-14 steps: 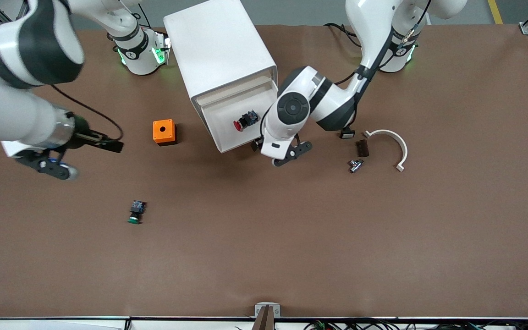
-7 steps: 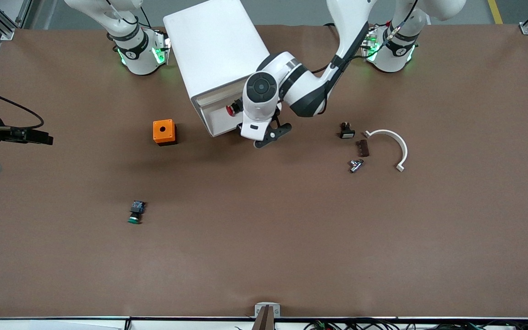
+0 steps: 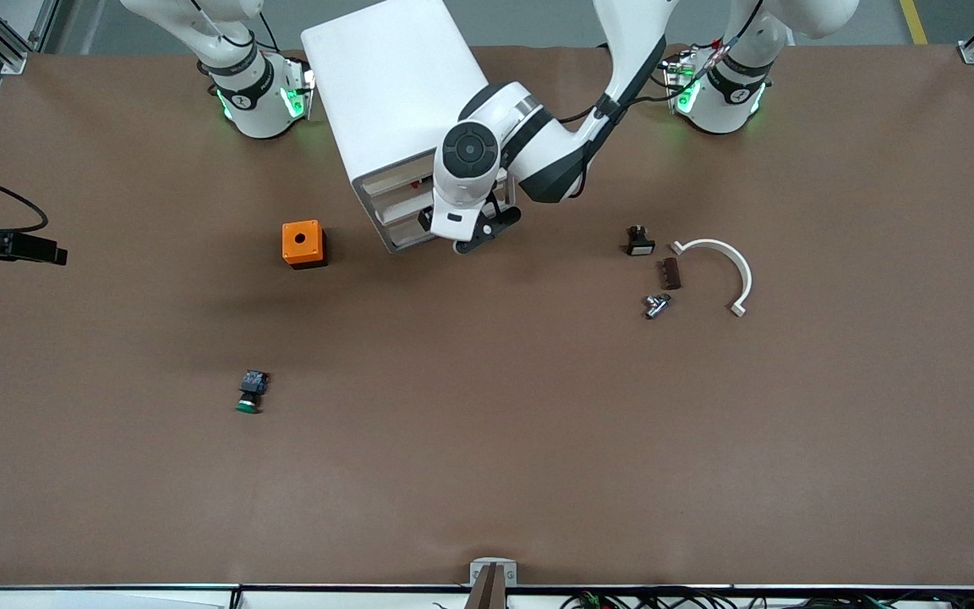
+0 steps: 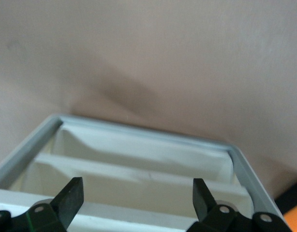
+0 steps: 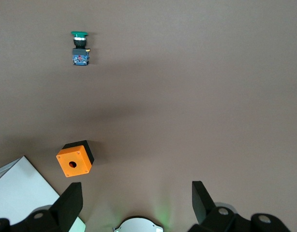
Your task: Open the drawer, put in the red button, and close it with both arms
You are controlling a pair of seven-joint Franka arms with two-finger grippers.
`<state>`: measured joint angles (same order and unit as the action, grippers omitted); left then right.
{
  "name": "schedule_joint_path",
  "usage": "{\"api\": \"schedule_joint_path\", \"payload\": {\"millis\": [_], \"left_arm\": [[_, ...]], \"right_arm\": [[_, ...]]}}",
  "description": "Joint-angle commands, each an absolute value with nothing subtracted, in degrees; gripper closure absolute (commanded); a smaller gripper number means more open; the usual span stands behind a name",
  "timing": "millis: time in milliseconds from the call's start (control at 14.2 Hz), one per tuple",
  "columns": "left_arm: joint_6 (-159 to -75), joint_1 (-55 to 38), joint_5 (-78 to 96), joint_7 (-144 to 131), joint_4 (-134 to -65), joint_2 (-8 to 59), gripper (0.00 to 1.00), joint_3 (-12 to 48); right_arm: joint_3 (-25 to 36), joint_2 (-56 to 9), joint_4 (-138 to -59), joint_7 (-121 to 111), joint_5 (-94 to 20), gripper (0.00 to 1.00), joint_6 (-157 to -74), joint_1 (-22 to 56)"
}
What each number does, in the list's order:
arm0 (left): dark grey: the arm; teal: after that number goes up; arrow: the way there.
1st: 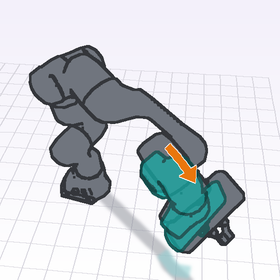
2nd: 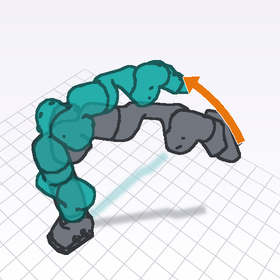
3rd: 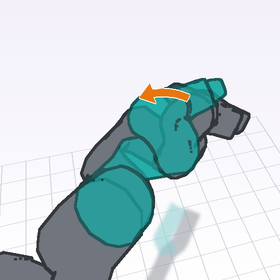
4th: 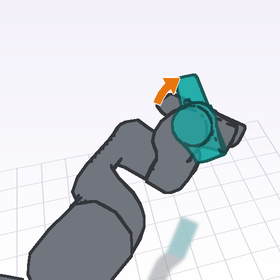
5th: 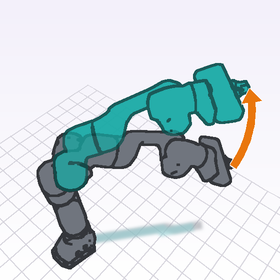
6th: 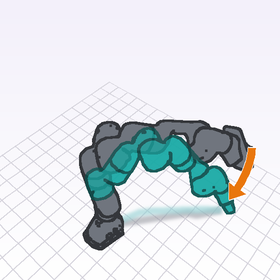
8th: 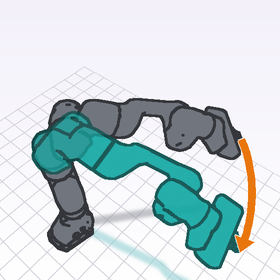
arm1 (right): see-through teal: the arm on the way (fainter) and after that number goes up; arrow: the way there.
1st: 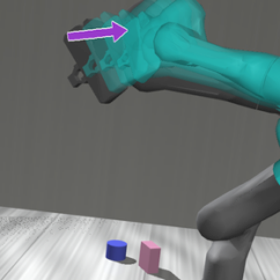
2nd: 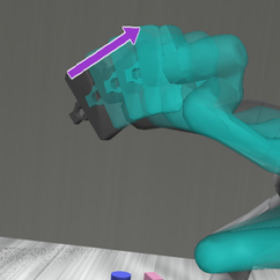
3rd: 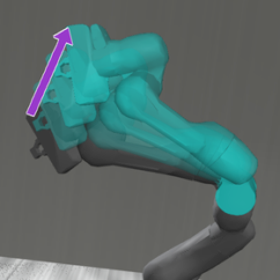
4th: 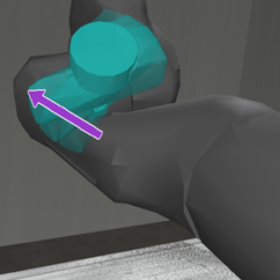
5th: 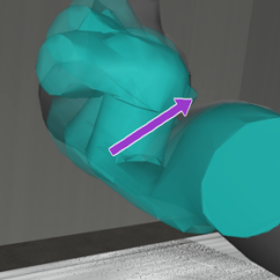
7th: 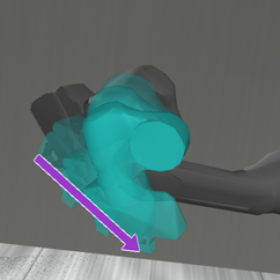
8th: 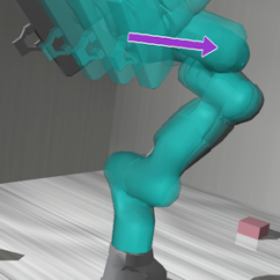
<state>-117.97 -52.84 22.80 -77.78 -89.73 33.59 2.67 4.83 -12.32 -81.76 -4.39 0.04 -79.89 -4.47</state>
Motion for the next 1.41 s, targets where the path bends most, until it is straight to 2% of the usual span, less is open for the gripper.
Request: {"api": "schedule_joint_path", "payload": {"millis": [0, 352, 493, 634, 915, 1197, 1338], "left_arm": [[-117.6, -53.1, 27.3, -78.9, -88.6, 34.7, 0.01, 3.0], [-114.7, -52.4, 27.3, -78.5, -87.5, 34.3, 0.01, 2.6], [-105.1, -49.7, 26.3, -78.4, -82.5, 34.0, 0.01, -0.2], [-94.1, -46.6, 20.9, -75.8, -74.6, 33.7, 0.01, -1.1], [-85.4, -38.8, 16.3, -62.5, -73.5, 22.8, 0.01, -1.1], [-75.0, -29.9, 11.8, -45.0, -74.1, 15.7, 0.01, -1.1], [-73.0, -25.4, 9.1, -37.7, -75.3, 12.5, 0.01, -1.0]], "right_arm": [[3.9, -12.0, -81.2, -4.9, 0.4, 0.0, -79.1, -5.4], [3.6, -12.2, -76.2, -4.7, 0.2, 0.0, -77.1, -5.3], [3.9, -11.3, -75.8, -5.2, -0.9, 0.0, -76.1, -5.4], [3.9, -9.6, -75.6, -10.6, -1.7, 0.0, -74.5, -6.8], [3.7, -6.9, -76.1, -12.5, -1.8, 0.0, -74.7, -6.6], [3.7, -5.3, -76.7, -12.7, -2.0, 0.0, -73.5, -6.6], [3.6, -2.2, -81.0, -12.8, -2.0, 0.0, -75.3, -6.3]]}}
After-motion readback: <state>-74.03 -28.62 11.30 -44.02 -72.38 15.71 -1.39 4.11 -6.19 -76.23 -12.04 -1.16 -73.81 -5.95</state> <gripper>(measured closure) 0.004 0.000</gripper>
